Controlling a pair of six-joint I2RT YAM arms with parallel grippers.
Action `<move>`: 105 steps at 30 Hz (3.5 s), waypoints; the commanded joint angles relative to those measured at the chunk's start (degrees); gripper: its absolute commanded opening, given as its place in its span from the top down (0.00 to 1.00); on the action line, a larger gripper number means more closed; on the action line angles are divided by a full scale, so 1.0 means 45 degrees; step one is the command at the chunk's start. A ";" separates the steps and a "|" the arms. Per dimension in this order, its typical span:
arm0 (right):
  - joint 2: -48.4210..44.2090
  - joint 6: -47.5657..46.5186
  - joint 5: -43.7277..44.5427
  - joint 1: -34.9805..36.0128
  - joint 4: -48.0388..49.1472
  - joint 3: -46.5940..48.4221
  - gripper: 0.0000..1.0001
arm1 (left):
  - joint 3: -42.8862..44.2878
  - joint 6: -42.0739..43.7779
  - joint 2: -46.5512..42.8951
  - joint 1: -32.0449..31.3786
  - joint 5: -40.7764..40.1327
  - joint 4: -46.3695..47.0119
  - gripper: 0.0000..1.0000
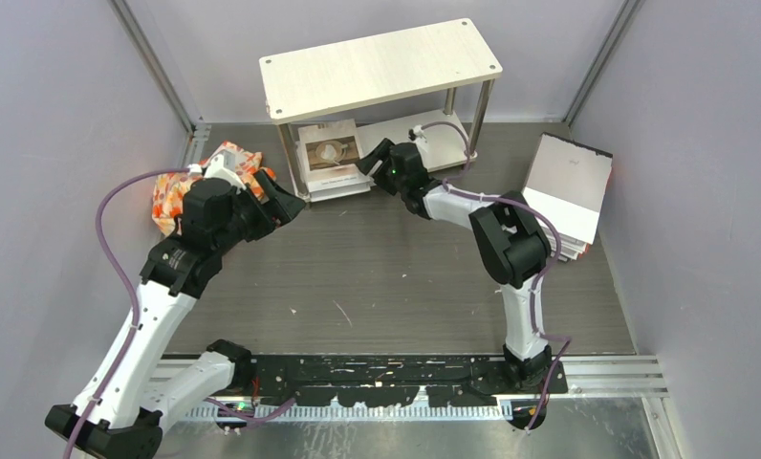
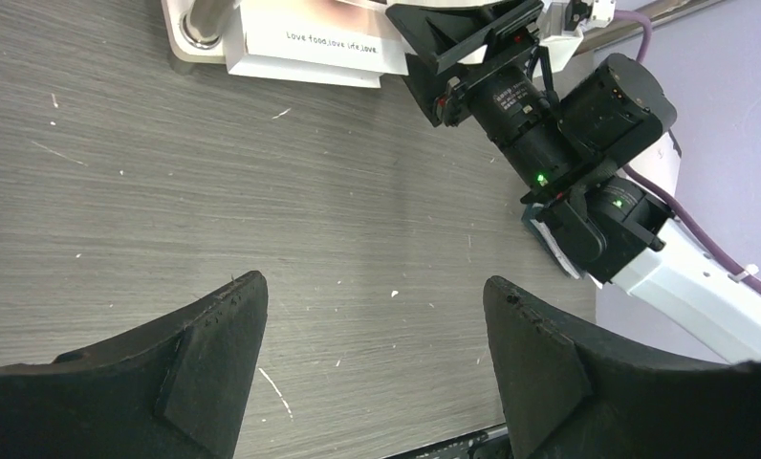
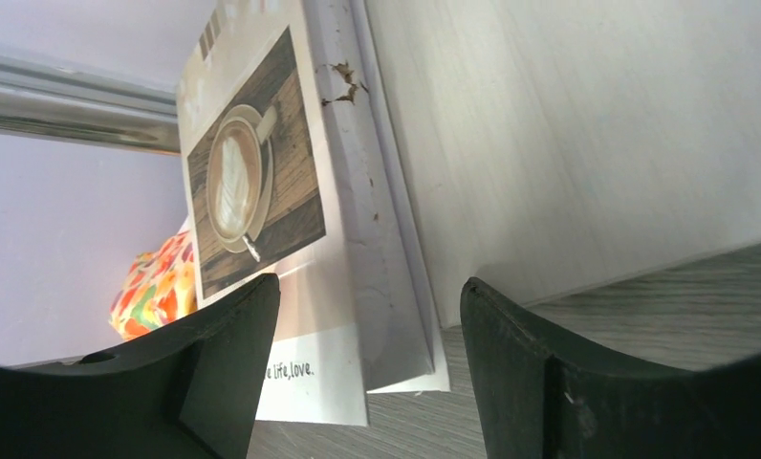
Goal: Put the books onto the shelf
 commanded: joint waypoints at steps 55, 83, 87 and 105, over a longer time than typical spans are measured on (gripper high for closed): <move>-1.5596 -0.4004 0.5289 -1.0952 -1.2975 -0.5126 0.21 | 1.1826 -0.2053 1.7916 -0.6014 0.6222 1.0107 0.12; -1.3887 -0.3589 0.2547 -1.3248 -0.9839 -0.6738 0.20 | 1.6102 -0.3583 2.1819 -0.5555 0.7773 1.1576 0.00; -1.3532 -0.3724 0.2143 -1.3575 -0.9481 -0.6842 0.20 | 1.6416 -0.3720 2.2005 -0.5565 0.7803 1.1831 0.00; -1.3073 -0.2754 0.0651 -1.4341 -0.7262 -0.8455 0.20 | 1.7387 -0.3980 2.2606 -0.5816 0.8365 1.2100 0.00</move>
